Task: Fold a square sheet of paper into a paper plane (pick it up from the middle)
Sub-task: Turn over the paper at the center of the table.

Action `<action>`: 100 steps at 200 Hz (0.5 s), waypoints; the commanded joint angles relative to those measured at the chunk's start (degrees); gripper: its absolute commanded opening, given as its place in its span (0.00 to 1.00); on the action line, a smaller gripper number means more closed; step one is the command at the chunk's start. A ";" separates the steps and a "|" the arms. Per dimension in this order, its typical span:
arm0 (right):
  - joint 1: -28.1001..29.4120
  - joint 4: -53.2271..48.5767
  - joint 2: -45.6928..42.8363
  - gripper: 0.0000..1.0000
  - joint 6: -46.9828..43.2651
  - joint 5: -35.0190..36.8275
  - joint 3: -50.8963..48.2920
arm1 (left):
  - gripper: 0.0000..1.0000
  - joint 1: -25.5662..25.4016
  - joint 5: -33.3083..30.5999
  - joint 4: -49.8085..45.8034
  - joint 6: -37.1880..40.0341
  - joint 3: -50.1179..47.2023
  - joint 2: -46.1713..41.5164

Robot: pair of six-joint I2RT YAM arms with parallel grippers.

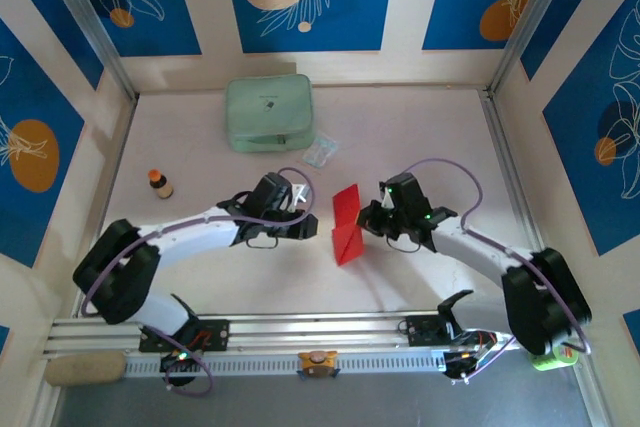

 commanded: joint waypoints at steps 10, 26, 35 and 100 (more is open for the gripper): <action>2.30 -19.88 -4.46 0.05 -8.56 16.15 8.23 | 0.31 0.05 -9.43 -5.64 2.13 -1.33 -5.77; 5.27 -26.13 -3.46 0.04 -11.27 25.12 12.72 | 0.32 0.10 -12.46 -6.41 2.15 -1.96 -8.40; 7.57 -29.80 -1.99 0.04 -12.04 31.39 15.64 | 0.34 0.09 -14.12 -6.44 1.81 -2.61 -10.12; 19.13 -45.25 16.85 0.03 -9.30 58.22 30.32 | 0.48 0.58 -26.92 -9.65 -1.40 -7.21 -22.29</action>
